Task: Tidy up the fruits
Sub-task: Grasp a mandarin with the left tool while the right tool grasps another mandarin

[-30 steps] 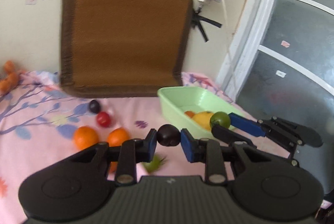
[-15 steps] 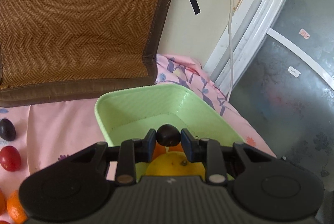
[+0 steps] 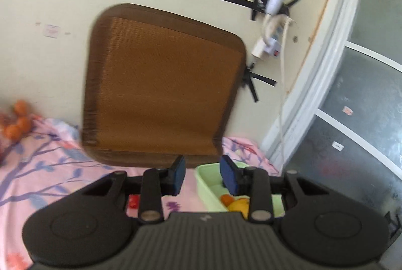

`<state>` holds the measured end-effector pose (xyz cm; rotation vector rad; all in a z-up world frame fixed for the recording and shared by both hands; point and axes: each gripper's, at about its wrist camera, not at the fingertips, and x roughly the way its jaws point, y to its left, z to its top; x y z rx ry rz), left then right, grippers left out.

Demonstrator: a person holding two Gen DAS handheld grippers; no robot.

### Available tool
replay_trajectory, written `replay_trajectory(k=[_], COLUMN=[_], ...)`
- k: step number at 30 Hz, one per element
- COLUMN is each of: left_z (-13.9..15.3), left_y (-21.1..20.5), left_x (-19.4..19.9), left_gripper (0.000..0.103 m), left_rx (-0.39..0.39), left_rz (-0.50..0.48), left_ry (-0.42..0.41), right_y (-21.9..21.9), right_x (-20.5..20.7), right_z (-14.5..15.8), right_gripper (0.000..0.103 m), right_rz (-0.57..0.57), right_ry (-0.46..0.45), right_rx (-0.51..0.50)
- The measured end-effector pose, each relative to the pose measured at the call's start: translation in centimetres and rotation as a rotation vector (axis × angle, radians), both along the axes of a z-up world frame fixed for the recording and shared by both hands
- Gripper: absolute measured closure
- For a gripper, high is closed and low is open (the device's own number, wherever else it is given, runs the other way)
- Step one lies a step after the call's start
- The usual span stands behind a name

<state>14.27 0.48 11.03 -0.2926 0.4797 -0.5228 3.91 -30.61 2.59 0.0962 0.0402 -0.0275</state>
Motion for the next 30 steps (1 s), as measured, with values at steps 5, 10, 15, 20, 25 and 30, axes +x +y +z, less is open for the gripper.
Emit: replay_trajectory(k=[5,10,15,20,25,30], left_z=[-3.9,-7.9,-9.4,-11.3,-11.3,-10.2], left_y=[5.5,4.1,0.8,-0.4,0.3,3.9], left_x=[-0.9,-0.9,-0.9,1.0,-0.1,-4.1], left_gripper=[0.072,0.072,0.056,0.059,0.064,0.064], left_rx=[0.021,0.05,0.209,0.255,0.237,0.179], left_rz=[0.102,0.056,0.007,0.015,0.017,-0.015], left_ry=[0.131,0.183,0.106,0.146,0.12,0.098], right_y=[5.3,10.3,12.9,15.1,17.1,16.4], right_x=[-0.3,2.8,5.6,8.2,10.1,7.4], right_z=[0.7,-0.2,0.1,0.4,0.3,-0.3], right_gripper=[0.062,0.065,0.069,0.068,0.068,0.067], right_rz=[0.274,0.408,0.471,0.513,0.534,0.635], right_ry=[0.104,0.292,0.368,0.422,0.453,0.477], right_rx=[-0.023,-0.041,0.008,0.031,-0.026,0.061])
